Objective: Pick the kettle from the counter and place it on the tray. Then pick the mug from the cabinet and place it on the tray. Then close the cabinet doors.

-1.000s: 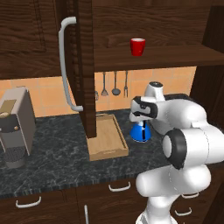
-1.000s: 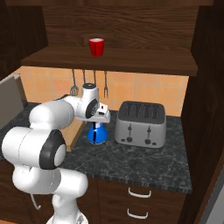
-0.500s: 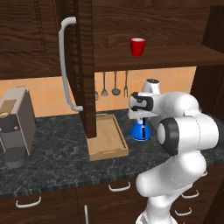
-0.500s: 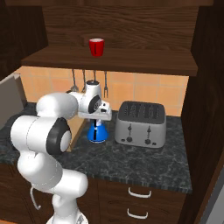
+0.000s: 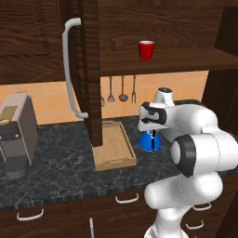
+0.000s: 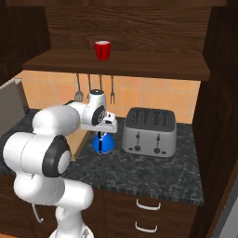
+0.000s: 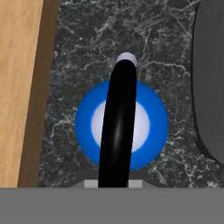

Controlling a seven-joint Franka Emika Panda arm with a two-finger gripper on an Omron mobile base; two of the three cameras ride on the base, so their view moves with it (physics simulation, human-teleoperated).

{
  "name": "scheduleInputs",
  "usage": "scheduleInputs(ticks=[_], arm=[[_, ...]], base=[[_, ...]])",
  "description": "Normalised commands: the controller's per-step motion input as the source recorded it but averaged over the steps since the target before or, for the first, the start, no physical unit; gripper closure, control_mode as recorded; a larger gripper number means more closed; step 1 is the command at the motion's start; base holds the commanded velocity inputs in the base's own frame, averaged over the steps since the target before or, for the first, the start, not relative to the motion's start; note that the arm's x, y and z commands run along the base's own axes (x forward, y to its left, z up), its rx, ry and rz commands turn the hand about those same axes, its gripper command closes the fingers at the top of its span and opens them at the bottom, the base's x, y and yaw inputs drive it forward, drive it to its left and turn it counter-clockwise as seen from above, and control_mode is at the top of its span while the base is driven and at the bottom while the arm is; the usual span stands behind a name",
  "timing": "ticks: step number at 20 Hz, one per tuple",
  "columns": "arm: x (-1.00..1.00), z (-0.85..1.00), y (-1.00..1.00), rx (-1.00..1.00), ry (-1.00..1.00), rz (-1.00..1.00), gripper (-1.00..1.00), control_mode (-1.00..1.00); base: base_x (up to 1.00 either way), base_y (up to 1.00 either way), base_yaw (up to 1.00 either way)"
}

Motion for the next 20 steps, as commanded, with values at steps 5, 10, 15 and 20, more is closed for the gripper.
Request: scheduleInputs(ticks=[5, 10, 15, 20], arm=[[-0.09, 0.38, 0.13, 0.00, -0.24, 0.00, 1.00, -1.00], [-0.04, 0.37, 0.42, 0.00, -0.21, 0.00, 1.00, -1.00], [0.02, 0.08, 0.72, 0.00, -0.06, 0.00, 1.00, -1.00], [0.44, 0.20, 0.60, 0.00, 0.00, 0.00, 1.00, -1.00]], base=[[0.00, 0.00, 0.00], [0.00, 0.00, 0.00], [0.00, 0.00, 0.00], [0.00, 0.00, 0.00]])
